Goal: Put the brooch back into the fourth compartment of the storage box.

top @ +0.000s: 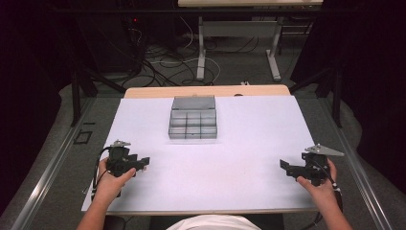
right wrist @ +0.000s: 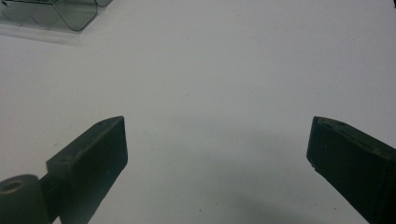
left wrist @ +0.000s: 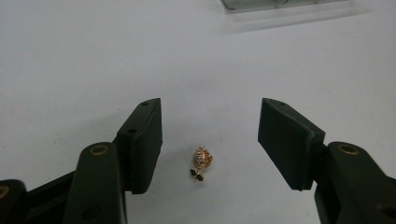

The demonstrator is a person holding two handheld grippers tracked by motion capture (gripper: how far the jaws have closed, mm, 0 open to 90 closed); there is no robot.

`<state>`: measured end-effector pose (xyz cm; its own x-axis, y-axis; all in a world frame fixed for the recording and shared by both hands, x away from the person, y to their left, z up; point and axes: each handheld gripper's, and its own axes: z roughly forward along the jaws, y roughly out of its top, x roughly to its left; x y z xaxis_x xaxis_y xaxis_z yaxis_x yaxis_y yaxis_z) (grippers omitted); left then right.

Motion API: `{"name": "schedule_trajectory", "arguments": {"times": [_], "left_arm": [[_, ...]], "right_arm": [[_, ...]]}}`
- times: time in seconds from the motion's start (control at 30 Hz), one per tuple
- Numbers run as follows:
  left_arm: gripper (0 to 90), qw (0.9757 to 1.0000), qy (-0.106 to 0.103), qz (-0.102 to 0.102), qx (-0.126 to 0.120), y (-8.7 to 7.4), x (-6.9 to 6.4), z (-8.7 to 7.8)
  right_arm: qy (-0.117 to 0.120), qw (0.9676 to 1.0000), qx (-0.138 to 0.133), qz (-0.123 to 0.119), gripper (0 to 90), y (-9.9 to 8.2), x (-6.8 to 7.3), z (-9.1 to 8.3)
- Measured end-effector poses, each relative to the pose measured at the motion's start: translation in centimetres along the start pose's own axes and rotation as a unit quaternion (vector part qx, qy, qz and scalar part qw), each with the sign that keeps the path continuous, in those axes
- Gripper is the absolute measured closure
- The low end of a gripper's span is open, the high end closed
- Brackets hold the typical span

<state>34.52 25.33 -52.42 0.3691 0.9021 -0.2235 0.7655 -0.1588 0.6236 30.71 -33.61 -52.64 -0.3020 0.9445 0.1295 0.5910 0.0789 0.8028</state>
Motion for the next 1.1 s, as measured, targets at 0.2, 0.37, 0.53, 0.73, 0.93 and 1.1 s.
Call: {"name": "schedule_trajectory", "arguments": {"times": [0.2, 0.37, 0.53, 0.73, 0.93, 1.1], "left_arm": [[48.5, 0.9998, -0.005, -0.014, 0.013, 0.0, 0.8, 0.0], [54.1, 0.9992, -0.014, -0.017, 0.034, -0.1, 1.2, 0.1], [60.8, 0.9988, -0.012, -0.019, 0.043, -0.2, 1.3, 0.3], [63.5, 0.9983, -0.008, -0.013, 0.056, -0.2, 1.2, 0.4], [66.4, 0.9978, -0.014, -0.011, 0.064, -0.3, 1.0, 0.6], [67.9, 0.9975, -0.012, -0.009, 0.069, -0.3, 0.7, 0.7]], "right_arm": [[0.002, 1.0, 0.001, 0.001, 4.7, -0.1, -0.1, 0.0], [0.003, 1.0, 0.002, 0.005, 4.7, -0.1, -0.1, 0.0], [0.009, 0.9999, 0.008, 0.005, 4.8, -0.1, -0.1, 0.1], [0.012, 0.9999, 0.012, 0.002, 4.8, -0.1, 0.0, 0.3], [0.012, 0.9998, 0.011, 0.01, 4.9, -0.1, 0.0, 0.3], [0.012, 0.9999, 0.008, 0.007, 5.0, -0.1, -0.2, 0.4]]}}
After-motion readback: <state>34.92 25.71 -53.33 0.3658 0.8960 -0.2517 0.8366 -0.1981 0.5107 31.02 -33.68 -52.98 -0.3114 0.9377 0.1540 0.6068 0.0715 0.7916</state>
